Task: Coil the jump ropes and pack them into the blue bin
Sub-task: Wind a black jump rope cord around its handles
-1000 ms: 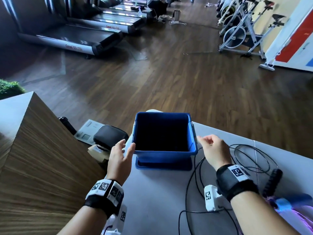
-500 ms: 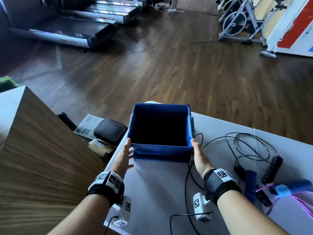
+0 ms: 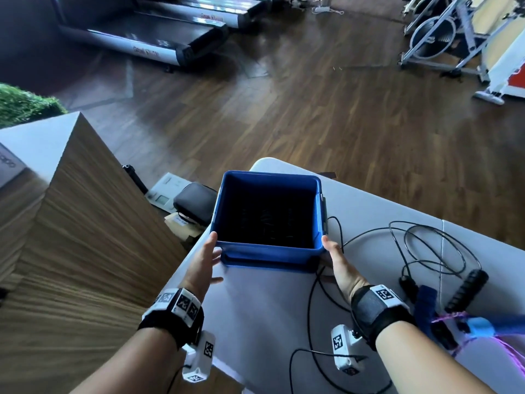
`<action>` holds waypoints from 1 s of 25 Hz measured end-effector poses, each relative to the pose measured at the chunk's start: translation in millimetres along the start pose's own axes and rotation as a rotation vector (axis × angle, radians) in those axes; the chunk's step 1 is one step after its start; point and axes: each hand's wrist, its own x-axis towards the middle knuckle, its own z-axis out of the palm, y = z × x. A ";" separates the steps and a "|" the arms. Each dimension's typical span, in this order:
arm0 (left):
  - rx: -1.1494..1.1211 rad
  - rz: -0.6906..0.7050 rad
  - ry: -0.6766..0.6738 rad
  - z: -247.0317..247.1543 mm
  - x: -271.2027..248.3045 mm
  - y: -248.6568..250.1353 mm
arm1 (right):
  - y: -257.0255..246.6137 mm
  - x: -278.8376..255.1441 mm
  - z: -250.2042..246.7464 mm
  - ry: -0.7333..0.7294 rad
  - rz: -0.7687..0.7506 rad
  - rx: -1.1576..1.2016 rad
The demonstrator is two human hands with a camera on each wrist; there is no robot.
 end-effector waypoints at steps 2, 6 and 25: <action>-0.040 0.004 0.042 -10.5 -19.2 -17.4 | 6.5 -4.6 1.1 -0.044 -0.009 -0.004; -0.106 -0.004 0.126 -20.5 -56.1 -52.6 | 12.5 -12.4 -0.5 -0.130 -0.002 -0.044; 0.238 0.325 0.363 -45.5 -101.5 -79.9 | 25.9 -44.2 -5.0 -0.154 -0.027 -0.154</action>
